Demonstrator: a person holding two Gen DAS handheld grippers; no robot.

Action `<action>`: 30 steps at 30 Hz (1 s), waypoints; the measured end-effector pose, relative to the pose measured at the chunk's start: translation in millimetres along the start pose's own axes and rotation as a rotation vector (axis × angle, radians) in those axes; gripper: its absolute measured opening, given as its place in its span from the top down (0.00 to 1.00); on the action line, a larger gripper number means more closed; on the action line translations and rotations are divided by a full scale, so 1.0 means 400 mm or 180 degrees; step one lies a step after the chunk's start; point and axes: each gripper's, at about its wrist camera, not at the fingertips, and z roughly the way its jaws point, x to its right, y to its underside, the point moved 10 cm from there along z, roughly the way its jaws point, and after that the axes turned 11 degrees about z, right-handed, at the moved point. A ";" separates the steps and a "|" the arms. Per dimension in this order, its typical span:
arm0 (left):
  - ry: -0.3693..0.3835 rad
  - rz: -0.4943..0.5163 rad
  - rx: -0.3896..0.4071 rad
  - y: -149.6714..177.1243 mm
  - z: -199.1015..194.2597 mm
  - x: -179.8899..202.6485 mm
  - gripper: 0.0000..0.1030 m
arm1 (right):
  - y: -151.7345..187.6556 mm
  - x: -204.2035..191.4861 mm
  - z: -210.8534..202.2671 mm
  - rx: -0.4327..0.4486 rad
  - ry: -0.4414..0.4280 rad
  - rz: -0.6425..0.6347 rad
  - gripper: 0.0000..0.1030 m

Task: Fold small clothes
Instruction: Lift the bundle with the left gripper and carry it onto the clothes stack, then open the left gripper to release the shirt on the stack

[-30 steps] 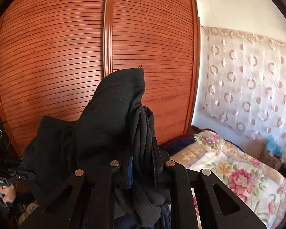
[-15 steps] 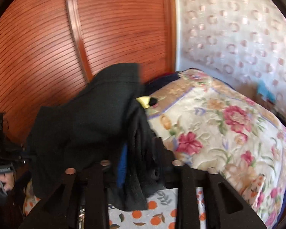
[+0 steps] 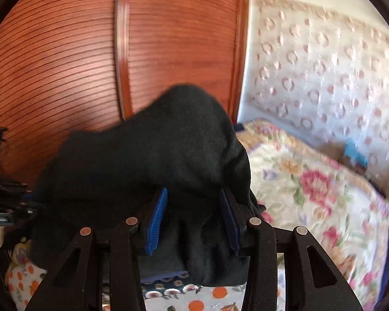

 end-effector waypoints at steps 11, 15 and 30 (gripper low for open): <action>-0.0516 0.0449 0.0306 -0.022 -0.111 0.065 0.66 | 0.065 -0.061 -0.218 0.0213 0.0095 0.0278 0.58; -0.0569 0.0634 0.0500 -0.036 -0.173 0.131 0.51 | 0.170 -0.089 -0.363 0.0339 0.0174 0.0413 0.58; -0.0335 0.1074 0.0940 -0.016 -0.291 0.477 0.20 | 0.429 -0.161 -0.841 0.0843 0.0783 0.0820 0.39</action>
